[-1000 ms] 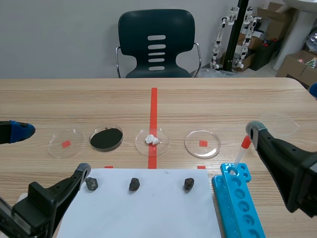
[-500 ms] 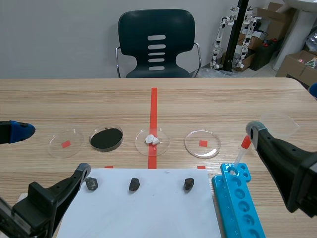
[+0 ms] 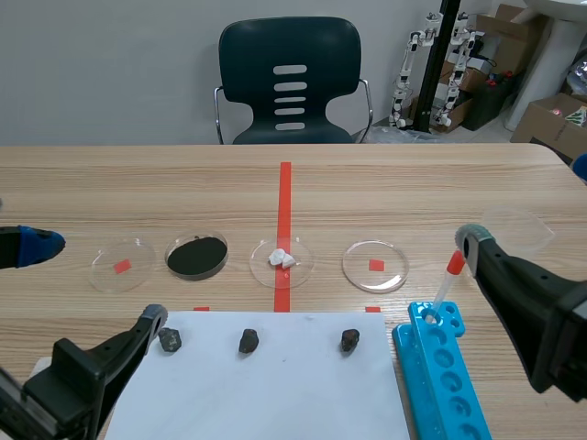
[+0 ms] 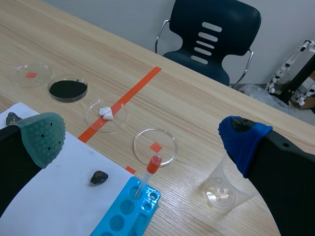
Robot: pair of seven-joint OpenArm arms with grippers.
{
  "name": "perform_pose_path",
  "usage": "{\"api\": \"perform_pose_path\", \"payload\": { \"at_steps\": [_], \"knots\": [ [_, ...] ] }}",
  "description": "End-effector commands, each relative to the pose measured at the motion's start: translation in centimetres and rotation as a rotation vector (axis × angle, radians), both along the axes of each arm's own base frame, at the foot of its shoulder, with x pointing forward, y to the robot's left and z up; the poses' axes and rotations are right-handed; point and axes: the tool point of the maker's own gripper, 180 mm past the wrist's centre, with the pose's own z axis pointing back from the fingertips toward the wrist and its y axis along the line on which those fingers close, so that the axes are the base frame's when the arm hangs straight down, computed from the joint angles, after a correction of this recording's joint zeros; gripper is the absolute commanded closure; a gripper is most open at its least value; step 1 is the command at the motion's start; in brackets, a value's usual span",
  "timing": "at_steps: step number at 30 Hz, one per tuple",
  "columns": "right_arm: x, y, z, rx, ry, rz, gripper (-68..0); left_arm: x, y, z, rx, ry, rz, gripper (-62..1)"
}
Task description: Pick up the middle mineral with the left hand
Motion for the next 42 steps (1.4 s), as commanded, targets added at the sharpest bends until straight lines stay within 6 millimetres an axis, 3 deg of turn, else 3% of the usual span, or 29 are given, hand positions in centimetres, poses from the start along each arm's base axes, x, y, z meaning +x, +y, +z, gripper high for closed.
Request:
{"api": "perform_pose_path", "payload": {
  "at_steps": [1, 18, 26, 42],
  "knots": [
    [0.2, 0.4, 1.2, 0.010, -0.041, 0.009, -67.9, 0.1, -0.3, 0.6, -0.022, -0.019, 0.000, -62.3],
    [0.2, 0.4, 1.2, 0.010, -0.041, 0.009, -67.9, 0.1, -0.4, 0.3, -0.015, -0.003, 0.001, -62.3],
    [0.2, 0.4, 1.2, 0.010, -0.041, 0.009, -67.9, 0.7, -1.7, -2.7, 0.019, 0.146, -0.013, -62.3],
    [0.2, 0.4, 1.2, 0.010, -0.041, 0.009, -67.9, 2.8, -3.9, -11.1, 0.001, 0.405, 0.083, -62.3]
  ]
}}
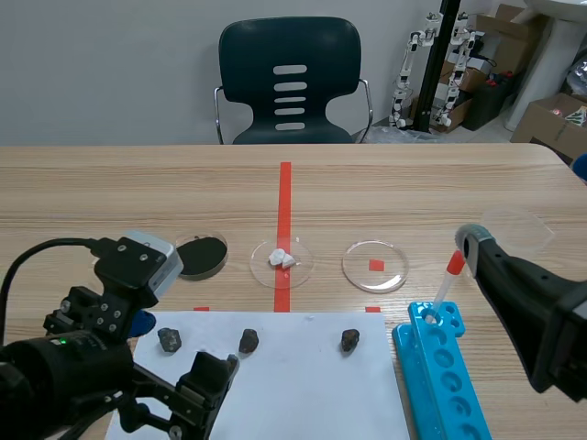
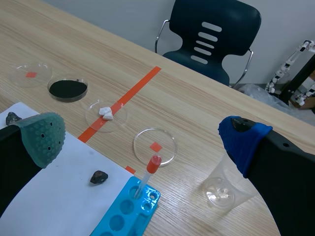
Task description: Pick up the middle mineral with the left hand
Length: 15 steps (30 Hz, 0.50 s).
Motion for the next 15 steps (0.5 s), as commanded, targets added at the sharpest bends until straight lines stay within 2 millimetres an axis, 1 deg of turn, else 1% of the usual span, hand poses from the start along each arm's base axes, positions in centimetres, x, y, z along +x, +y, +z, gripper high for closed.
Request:
{"api": "perform_pose_path", "payload": {
  "at_steps": [1, 8, 15],
  "knots": [
    [0.2, 0.4, 1.2, 0.011, -0.041, 0.009, -67.9, 0.7, -0.7, 0.5, -0.020, -0.014, 0.008, -62.3],
    [0.2, 0.4, 1.2, 0.011, -0.041, 0.009, -67.9, 1.9, -2.3, -1.0, 0.040, 0.042, -0.008, -62.3],
    [0.2, 0.4, 1.2, 0.011, -0.040, 0.009, -67.9, 3.1, -4.3, -0.9, 0.063, 0.063, 0.001, -62.3]
  ]
}}
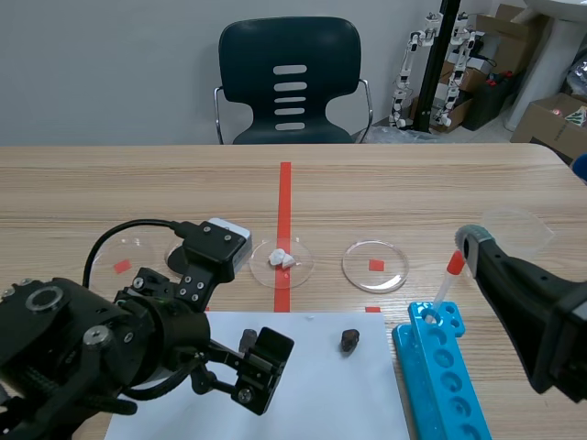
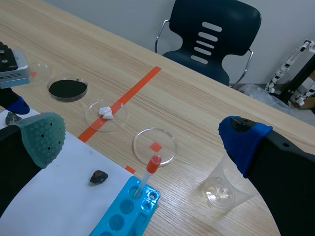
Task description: Pick up the middle mineral with the left hand
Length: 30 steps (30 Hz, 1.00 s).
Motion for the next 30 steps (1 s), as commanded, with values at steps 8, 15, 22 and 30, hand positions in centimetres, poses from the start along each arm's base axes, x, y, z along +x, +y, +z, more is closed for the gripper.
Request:
{"api": "perform_pose_path", "payload": {
  "at_steps": [8, 15, 22, 30],
  "knots": [
    [0.3, 0.3, 1.2, 0.013, -0.040, 0.008, -67.9, 1.4, -1.0, 0.3, 0.024, 0.025, 0.051, -62.3],
    [0.3, 0.3, 1.2, 0.013, -0.040, 0.008, -67.9, 1.7, -1.4, -1.1, 0.044, 0.083, 0.071, -62.3],
    [0.3, 0.3, 1.2, 0.013, -0.040, 0.008, -67.9, 1.9, -1.4, -2.5, 0.080, 0.130, 0.076, -62.3],
    [0.3, 0.3, 1.2, 0.013, -0.040, 0.008, -67.9, 1.9, -2.1, -2.8, 0.084, 0.138, 0.073, -61.0]
  ]
}}
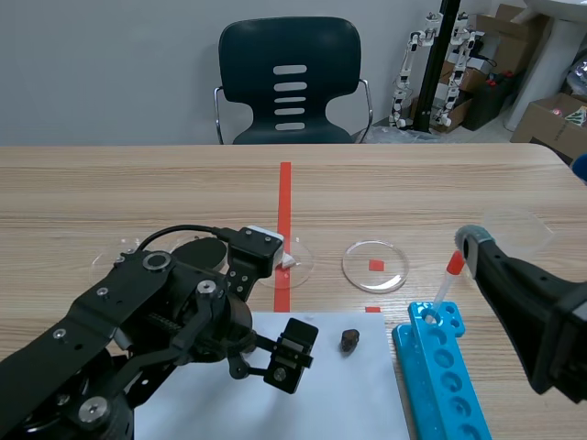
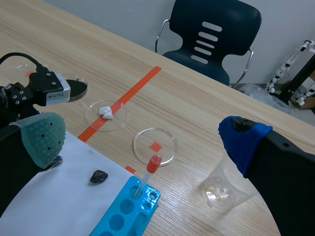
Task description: Pick up the middle mineral with the left hand
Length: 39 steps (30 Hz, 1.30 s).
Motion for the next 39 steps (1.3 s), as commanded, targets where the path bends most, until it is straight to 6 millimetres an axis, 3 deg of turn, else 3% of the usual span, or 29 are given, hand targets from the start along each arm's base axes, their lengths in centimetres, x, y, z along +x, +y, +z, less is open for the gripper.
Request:
{"api": "perform_pose_path", "payload": {
  "at_steps": [1, 3, 6, 11, 14, 21, 31, 35, 39],
  "knots": [
    [0.3, 0.3, 1.2, 0.013, -0.040, 0.008, -67.9, 0.4, -0.7, 0.7, -0.020, -0.013, 0.003, -61.0],
    [0.3, 0.3, 1.2, 0.013, -0.040, 0.008, -67.9, 0.3, -0.9, 0.6, -0.020, -0.011, 0.003, -60.5],
    [0.3, 0.3, 1.2, 0.013, -0.040, 0.008, -67.9, 0.2, -0.9, 0.6, -0.009, -0.008, -0.001, -53.6],
    [0.3, 0.3, 1.2, 0.013, -0.040, 0.008, -67.9, 0.2, -0.9, 0.6, -0.001, -0.008, -0.006, -53.4],
    [0.3, 0.3, 1.2, 0.013, -0.040, 0.008, -67.9, 0.1, -0.9, 0.5, 0.000, -0.006, -0.006, -49.0],
    [0.3, 0.3, 1.2, 0.013, -0.040, 0.008, -67.9, -0.2, -0.9, -1.0, 0.014, 0.023, -0.006, -49.0],
    [0.3, 0.3, 1.2, 0.013, -0.040, 0.008, -67.9, 0.2, -0.7, -0.9, 0.017, 0.009, 0.016, -48.3],
    [0.3, 0.3, 1.2, 0.013, -0.040, 0.008, -67.9, 0.2, -0.7, -0.9, 0.017, 0.008, 0.019, -35.9],
    [0.3, 0.3, 1.2, 0.013, -0.040, 0.008, -67.9, 0.2, -0.7, -0.9, 0.017, 0.008, 0.019, -29.9]
  ]
}}
